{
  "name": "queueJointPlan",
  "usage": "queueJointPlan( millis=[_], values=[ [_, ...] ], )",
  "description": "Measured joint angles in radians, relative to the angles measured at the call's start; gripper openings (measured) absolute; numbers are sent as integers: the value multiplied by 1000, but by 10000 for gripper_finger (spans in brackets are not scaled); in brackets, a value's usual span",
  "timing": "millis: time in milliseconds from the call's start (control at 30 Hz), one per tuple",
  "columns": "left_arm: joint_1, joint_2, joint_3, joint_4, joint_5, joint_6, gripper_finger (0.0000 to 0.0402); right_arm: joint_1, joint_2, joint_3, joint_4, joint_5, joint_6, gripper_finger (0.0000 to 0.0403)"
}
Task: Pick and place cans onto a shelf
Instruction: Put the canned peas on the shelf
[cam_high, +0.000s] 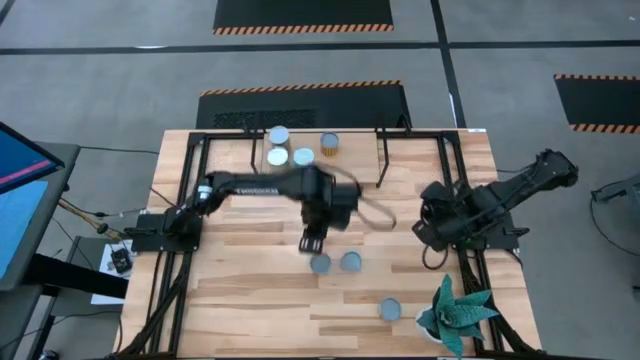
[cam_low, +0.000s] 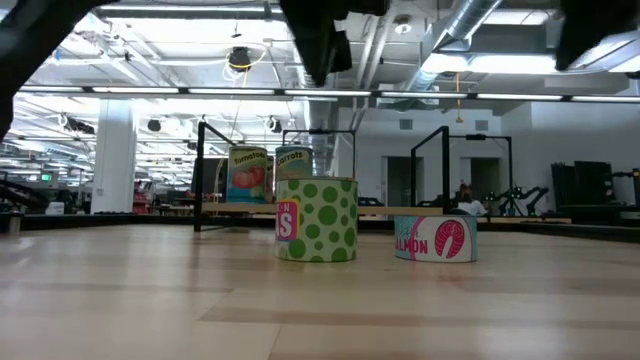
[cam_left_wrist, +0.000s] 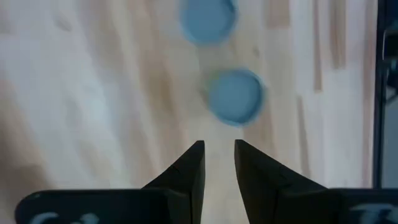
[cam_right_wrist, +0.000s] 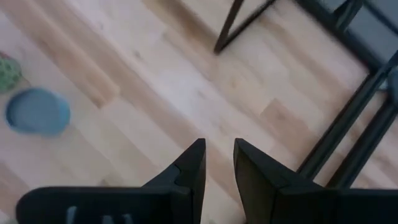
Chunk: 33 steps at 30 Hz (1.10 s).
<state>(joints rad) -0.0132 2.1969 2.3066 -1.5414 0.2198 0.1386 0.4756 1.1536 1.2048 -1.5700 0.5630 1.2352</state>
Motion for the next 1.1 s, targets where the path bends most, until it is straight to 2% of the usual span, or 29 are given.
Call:
queueJointPlan(
  millis=[100,300,700,967,1033,1100],
  values=[
    [-67,2,-29,-7,-42,-51,73,53,-47,-73,4,-13,77,107],
    [-170,1,-106,127,-124,-140,73,124,-98,-157,14,-16,175,107],
    [-251,-9,-145,239,-199,-331,73,240,-103,-218,12,-14,256,107],
    [-298,-43,-153,136,-391,-374,73,232,-111,-218,10,16,286,107],
    [-310,-70,-188,152,-436,-361,73,220,-109,-218,14,15,303,107],
    [-314,-125,-280,189,-441,-362,73,214,-110,-218,14,15,318,107]
  ],
)
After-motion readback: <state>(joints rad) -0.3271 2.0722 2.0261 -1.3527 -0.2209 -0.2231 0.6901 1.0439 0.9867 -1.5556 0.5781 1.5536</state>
